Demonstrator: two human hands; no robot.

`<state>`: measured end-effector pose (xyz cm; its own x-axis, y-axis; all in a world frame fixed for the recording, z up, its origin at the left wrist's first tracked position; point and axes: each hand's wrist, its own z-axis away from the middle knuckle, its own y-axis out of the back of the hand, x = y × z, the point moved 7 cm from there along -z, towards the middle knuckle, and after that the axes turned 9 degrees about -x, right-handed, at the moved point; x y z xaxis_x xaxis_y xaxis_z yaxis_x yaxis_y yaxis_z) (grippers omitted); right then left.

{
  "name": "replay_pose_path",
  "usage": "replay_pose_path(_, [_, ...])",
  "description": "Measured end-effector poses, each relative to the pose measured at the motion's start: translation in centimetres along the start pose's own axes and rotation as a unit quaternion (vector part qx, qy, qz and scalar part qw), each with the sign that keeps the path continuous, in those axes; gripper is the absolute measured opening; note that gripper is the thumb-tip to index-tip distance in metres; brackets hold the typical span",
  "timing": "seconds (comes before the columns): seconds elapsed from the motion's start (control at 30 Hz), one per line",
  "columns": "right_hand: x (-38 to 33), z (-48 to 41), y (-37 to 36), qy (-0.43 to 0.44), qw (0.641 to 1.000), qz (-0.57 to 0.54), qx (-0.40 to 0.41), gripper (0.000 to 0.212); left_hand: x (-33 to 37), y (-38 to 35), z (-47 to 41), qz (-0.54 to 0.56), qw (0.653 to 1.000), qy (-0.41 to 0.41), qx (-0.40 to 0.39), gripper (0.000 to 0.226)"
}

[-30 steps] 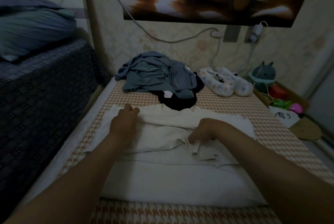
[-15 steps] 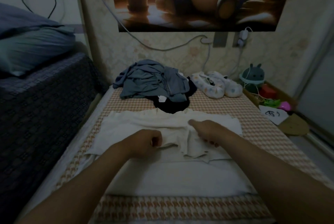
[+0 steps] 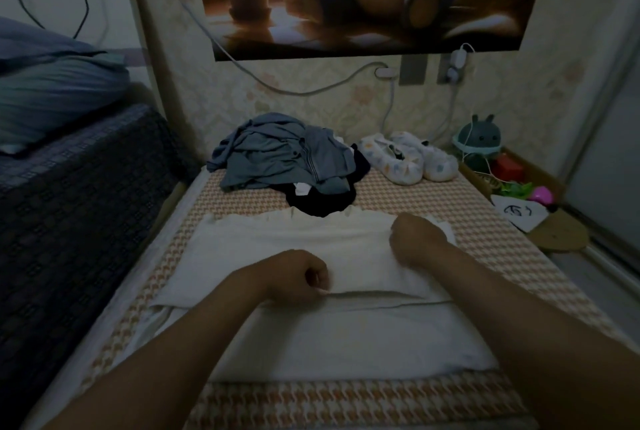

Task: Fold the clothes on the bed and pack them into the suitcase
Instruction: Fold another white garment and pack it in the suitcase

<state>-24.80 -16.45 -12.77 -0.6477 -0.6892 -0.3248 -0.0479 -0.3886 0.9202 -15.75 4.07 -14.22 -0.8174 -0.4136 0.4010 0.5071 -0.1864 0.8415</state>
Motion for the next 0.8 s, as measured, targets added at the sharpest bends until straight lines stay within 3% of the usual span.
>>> replay_pose_path(0.07, [0.7, -0.1, -1.1, 0.027, 0.991, 0.125, 0.038, 0.037, 0.2, -0.9, -0.7, 0.021, 0.999, 0.011, -0.036, 0.012])
replay_pose_path(0.13, [0.1, -0.4, -2.1, 0.069, 0.972, 0.213, 0.074, 0.046, 0.1, -0.6, -1.4, 0.003, 0.999, 0.014, 0.042, 0.024])
replay_pose_path(0.2, [-2.0, -0.2, -2.0, 0.166, 0.959, 0.197, 0.122, 0.051, -0.6, 0.2, -1.9, -0.135, 0.977, 0.022, 0.164, 0.029])
replay_pose_path(0.23, [-3.3, 0.1, -1.9, 0.225, 0.95, 0.166, 0.142, 0.05, -1.2, 0.0, -2.2, -0.193, 0.963, 0.042, 0.184, 0.038])
replay_pose_path(0.3, [-5.6, 1.0, -2.8, 0.304, 0.938, 0.13, 0.109, 0.045, -3.4, -1.5, -2.9, -0.18, 0.97, 0.111, 0.115, 0.056])
replay_pose_path(0.37, [-6.3, 1.3, -5.7, 0.303, 0.941, 0.148, 0.0, 0.048, -4.7, -3.0, -3.5, -0.118, 0.981, 0.144, 0.049, 0.06])
replay_pose_path(0.43, [-5.6, 1.1, -8.3, 0.248, 0.942, 0.196, -0.11, 0.059, -5.1, -2.8, -3.6, -0.101, 0.983, 0.131, 0.074, 0.062])
replay_pose_path(0.5, [-5.5, 1.1, -9.0, 0.236, 0.942, 0.208, -0.116, 0.062, -6.3, -1.3, -2.5, -0.13, 0.973, 0.137, 0.134, 0.072])
replay_pose_path(0.6, [-6.2, 0.9, -9.1, 0.251, 0.944, 0.2, -0.078, 0.062, -10.8, 0.5, 0.4, -0.171, 0.945, 0.214, 0.179, 0.078])
replay_pose_path(0.7, [-7.1, 0.8, -10.0, 0.266, 0.94, 0.197, -0.084, 0.061, -17.4, 0.6, 3.8, -0.08, 0.929, 0.327, 0.151, 0.067])
replay_pose_path(0.8, [-7.6, -0.2, -10.7, 0.244, 0.941, 0.203, -0.112, 0.06, -20.4, 0.3, 5.4, 0.003, 0.929, 0.348, 0.126, 0.075])
